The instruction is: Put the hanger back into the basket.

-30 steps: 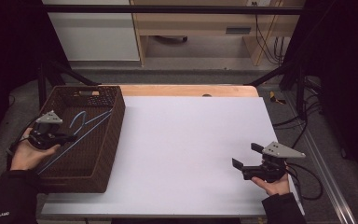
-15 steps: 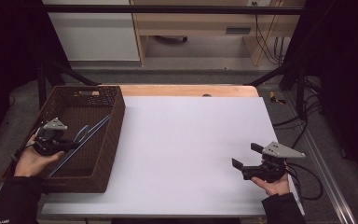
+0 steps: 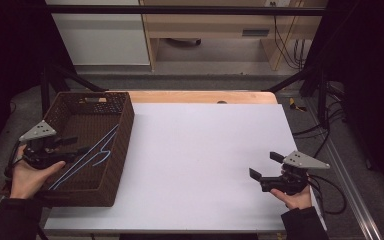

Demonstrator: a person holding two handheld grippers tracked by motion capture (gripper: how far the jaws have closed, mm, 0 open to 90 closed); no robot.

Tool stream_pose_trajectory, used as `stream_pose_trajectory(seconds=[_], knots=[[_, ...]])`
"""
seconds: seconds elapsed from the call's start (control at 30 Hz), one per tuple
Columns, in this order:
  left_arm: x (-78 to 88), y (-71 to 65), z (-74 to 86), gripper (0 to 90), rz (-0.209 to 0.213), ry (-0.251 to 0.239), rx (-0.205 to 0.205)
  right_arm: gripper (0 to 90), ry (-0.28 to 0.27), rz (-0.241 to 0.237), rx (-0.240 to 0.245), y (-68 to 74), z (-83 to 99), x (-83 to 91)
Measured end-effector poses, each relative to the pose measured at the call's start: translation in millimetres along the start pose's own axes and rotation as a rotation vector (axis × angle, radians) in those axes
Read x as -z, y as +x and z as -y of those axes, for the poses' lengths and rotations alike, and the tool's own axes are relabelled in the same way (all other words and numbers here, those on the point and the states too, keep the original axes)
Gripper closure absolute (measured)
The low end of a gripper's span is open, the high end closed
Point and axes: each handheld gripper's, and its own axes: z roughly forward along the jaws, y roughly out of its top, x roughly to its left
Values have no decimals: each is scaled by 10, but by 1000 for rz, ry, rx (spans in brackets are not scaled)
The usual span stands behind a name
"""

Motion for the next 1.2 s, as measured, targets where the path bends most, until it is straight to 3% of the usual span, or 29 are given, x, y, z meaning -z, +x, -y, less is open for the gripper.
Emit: stream_pose_trajectory(seconds=[0.07, 0.27, 0.5, 0.73, 1.0, 1.2], knots=[[21, -87, -20, 325, 11, -48, 18, 38, 0, 2, 5, -6, -1, 3], [66, -362, -79, 197, 58, -138, 10, 37, -14, 4, -3, -4, -15, 20], [-23, -745, -121, 94, 106, -175, -16, 34, -17, 2, 1, -6, -20, 28], [-249, -1077, -55, 66, 152, -196, -33, 31, -24, -2, 0, -11, -24, 51], [-422, -1244, 47, 59, 161, -197, -57, 28, -30, -8, -1, -12, -10, 67], [-488, -1275, 140, 55, 171, -184, -52, 25, -22, -12, 0, -13, 7, 69]])
